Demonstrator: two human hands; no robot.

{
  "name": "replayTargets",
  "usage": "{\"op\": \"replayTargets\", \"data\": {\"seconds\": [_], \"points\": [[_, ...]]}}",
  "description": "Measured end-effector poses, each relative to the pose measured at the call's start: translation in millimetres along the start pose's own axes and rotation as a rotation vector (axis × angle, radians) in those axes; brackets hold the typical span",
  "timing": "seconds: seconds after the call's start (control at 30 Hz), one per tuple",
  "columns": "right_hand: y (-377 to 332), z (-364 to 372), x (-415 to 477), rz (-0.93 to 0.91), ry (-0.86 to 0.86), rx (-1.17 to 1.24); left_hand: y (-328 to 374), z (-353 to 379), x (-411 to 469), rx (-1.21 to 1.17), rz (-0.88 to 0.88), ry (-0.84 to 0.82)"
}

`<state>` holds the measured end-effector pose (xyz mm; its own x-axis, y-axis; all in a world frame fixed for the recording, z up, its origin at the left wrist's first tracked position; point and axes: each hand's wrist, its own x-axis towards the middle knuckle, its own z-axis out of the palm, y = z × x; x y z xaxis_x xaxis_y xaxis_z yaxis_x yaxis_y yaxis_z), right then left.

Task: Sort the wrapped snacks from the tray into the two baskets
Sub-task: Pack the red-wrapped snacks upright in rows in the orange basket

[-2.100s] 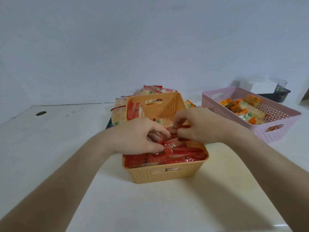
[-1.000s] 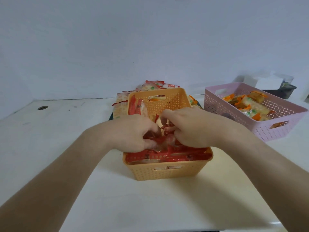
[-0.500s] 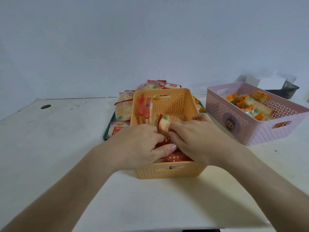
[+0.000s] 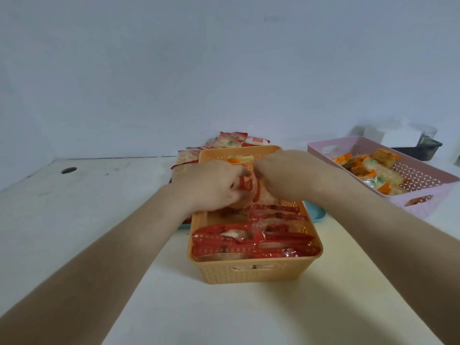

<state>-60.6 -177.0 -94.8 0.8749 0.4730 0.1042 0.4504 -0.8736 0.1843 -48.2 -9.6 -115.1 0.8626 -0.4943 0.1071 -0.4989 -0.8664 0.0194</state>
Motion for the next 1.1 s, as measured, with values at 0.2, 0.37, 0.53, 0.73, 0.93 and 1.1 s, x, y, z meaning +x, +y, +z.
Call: {"op": "replayTargets", "data": {"seconds": [0.2,0.37,0.53,0.73,0.93,1.1], "points": [[-0.4,13.7,17.4,-0.024,-0.112,-0.011,1.9,0.9,5.0,0.266,0.013,0.078],[-3.2,19.0,29.4,-0.068,-0.021,0.025,-5.1,-1.4,-0.7,0.259,-0.051,0.223],[4.6,32.7,41.7,-0.148,0.088,0.062,-7.1,-16.5,-17.7,-0.053,-0.22,0.442],[18.8,32.5,49.1,-0.032,0.262,0.396,-16.7,-38.7,-47.2,-0.289,-0.255,0.483],[16.2,13.8,45.9,0.092,0.267,0.737,-3.1,-22.9,-54.0,-0.152,-0.082,0.132],[4.6,-3.4,39.5,-0.025,0.148,0.543,2.2,-9.6,-51.2,-0.075,-0.009,-0.102]]}}
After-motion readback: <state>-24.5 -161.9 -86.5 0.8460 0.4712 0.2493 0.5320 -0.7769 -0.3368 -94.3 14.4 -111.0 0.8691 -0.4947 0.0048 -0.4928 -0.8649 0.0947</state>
